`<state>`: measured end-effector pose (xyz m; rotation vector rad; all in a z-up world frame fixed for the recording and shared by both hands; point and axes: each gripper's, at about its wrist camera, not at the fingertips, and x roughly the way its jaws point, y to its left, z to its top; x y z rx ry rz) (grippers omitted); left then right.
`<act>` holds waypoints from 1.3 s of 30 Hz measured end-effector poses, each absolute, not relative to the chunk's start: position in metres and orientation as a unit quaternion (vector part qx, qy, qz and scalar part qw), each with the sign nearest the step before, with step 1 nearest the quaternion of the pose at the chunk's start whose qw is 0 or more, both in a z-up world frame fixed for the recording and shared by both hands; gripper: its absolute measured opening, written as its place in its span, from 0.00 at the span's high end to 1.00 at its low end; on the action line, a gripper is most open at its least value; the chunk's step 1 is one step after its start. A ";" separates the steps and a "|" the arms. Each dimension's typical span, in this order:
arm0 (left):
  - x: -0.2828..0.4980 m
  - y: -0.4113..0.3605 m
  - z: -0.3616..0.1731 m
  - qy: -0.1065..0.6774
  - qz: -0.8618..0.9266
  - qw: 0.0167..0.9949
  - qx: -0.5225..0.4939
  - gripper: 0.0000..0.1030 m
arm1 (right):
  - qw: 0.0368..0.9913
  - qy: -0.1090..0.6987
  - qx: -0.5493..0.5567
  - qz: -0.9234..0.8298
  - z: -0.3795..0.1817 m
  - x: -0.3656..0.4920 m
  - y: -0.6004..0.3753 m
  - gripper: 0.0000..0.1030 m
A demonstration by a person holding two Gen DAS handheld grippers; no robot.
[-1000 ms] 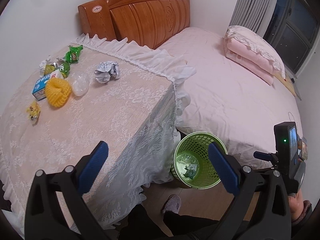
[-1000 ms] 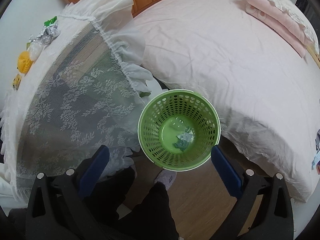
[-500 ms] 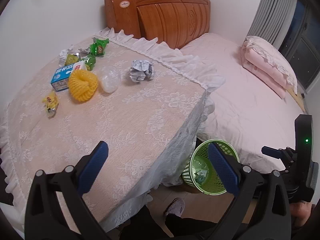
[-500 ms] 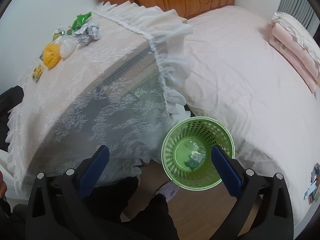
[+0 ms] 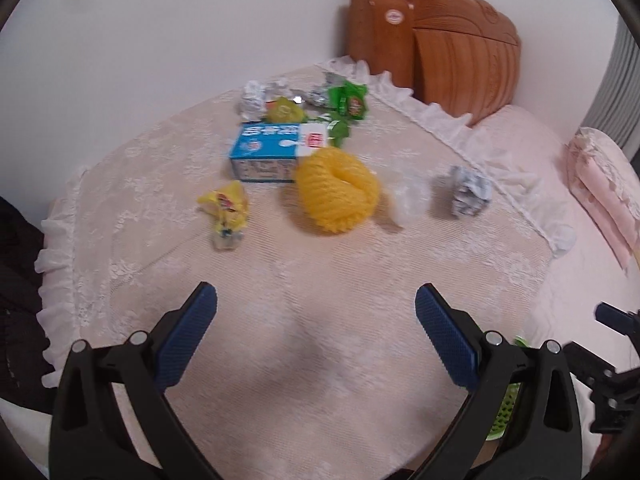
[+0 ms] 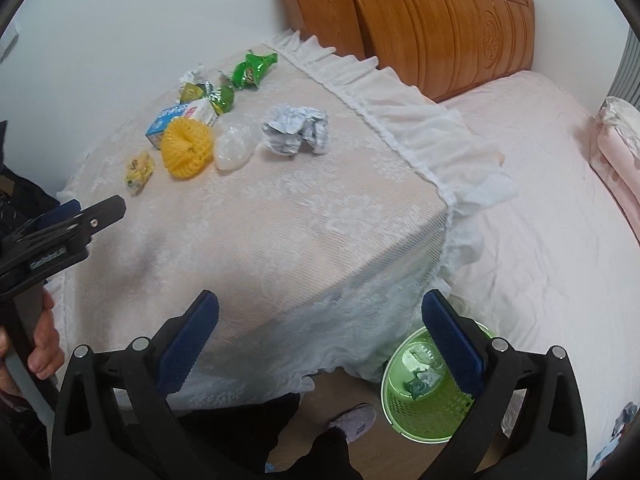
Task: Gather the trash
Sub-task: 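Grasp the yellow snack wrapper with the left tool while the right tool grasps the yellow foam net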
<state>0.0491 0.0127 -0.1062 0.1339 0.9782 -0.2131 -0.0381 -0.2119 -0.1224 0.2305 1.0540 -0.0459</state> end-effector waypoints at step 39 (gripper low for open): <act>0.062 0.114 -0.113 0.501 -0.050 0.864 0.000 0.78 | 0.830 0.530 -0.149 0.095 -0.168 0.176 -0.031 0.56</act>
